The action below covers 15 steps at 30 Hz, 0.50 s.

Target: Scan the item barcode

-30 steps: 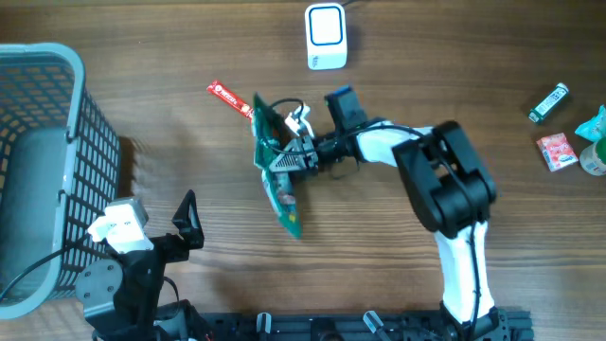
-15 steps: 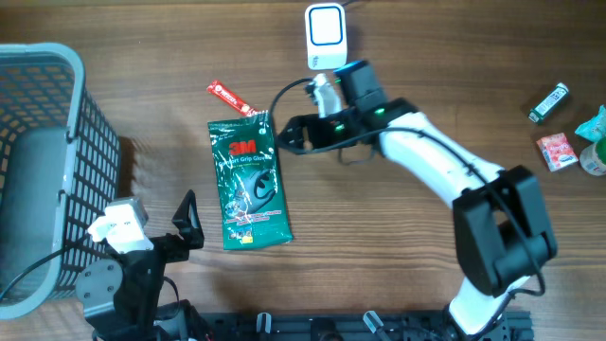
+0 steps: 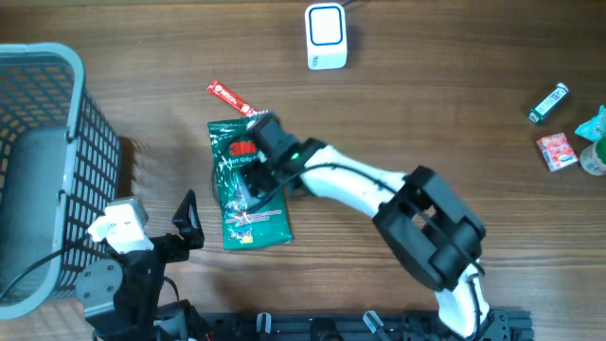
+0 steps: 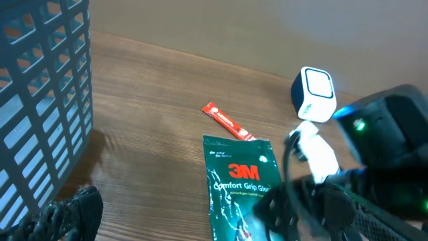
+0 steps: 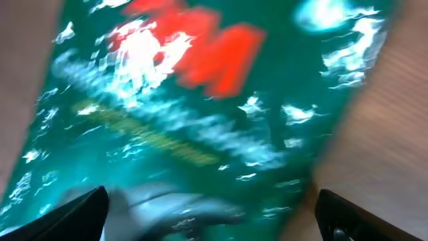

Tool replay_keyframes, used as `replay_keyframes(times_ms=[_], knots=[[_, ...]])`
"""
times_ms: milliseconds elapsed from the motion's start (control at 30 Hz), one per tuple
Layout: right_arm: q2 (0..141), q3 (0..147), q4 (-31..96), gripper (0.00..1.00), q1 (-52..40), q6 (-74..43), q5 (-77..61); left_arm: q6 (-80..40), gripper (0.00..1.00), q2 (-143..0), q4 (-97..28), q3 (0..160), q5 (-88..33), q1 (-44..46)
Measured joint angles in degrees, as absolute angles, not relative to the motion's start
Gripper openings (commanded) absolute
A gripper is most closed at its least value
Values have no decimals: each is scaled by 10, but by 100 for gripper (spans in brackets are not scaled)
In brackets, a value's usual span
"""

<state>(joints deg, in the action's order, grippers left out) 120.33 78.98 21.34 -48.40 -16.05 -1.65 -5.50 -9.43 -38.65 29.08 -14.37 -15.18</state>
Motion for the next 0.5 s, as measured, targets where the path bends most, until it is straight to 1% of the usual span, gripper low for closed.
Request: replay_keyframes(times_ms=[67,100,133,167,200,233,367,433,500], knots=[[1206,791,216,99,-521,-146,2,-55,100,-94,-387,291,-144,-152],[1210,795,216,96,-533,-141,12,-55,100,-94,-387,291,-144,-152],[1217,803,218,81,-538,-133,20,-55,100,-94,-387,291,-144,-152],[1228,820,230,46,-536,-124,24,-55,100,-94,-387,291,-144,-152],[1240,838,252,14,-533,-114,31,-55,100,-94,-387,291,-144,-152],[1252,859,268,4,-525,-102,30,-55,100,-94,-386,291,-144,-152],[1261,891,331,4,-514,-89,58,-55,100,-94,-387,291,-144,-152],[1258,896,382,4,-512,-89,116,-55,100,-94,-387,291,-144,-152],[1253,896,482,4,-507,-116,226,-55,100,-94,-387,291,-144,-152]])
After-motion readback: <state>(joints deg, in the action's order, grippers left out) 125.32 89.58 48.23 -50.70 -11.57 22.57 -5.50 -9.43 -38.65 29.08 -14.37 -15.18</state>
